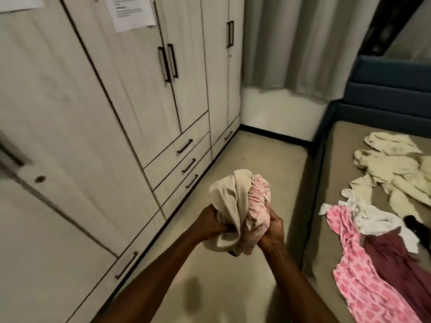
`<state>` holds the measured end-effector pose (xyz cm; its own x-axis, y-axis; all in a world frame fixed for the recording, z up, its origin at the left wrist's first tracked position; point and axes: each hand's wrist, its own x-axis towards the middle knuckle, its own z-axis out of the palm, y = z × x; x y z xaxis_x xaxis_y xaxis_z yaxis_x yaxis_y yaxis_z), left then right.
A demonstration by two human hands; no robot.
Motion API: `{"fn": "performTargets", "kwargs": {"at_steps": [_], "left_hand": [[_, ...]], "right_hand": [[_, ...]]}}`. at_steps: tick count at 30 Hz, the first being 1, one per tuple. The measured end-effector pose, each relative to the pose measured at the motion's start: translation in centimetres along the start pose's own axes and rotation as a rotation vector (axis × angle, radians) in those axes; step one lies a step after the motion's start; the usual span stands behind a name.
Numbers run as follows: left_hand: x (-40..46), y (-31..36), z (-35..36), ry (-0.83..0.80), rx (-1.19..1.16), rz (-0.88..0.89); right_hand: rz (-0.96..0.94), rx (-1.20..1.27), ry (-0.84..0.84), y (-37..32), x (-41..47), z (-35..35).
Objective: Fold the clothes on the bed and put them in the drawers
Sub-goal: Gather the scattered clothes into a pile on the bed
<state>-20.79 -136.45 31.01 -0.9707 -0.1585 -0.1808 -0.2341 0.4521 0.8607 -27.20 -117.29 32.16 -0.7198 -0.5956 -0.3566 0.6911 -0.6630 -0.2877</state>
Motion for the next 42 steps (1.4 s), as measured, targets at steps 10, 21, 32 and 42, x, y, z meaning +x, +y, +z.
{"fn": "performTargets", "kwargs": {"at_steps": [10,21,32,42], "left_hand": [[20.1,2.3,-0.5,-0.189,-0.042,0.149],[44.9,11.1,4.0,-0.372,-0.008,0.260],[67.5,19.6,12.5,-0.602,-0.048,0.389],[87.0,29.5,22.0,-0.856,0.067,0.495]], "right_hand": [[-0.207,0.073,0.140,-9.7,11.5,1.1],[-0.337,0.144,0.253,-28.0,26.6,-0.5],[-0.629,0.215,0.174,-44.8,36.1,-1.4],[-0.882,0.436,0.238,-60.6,44.3,-4.3]]}}
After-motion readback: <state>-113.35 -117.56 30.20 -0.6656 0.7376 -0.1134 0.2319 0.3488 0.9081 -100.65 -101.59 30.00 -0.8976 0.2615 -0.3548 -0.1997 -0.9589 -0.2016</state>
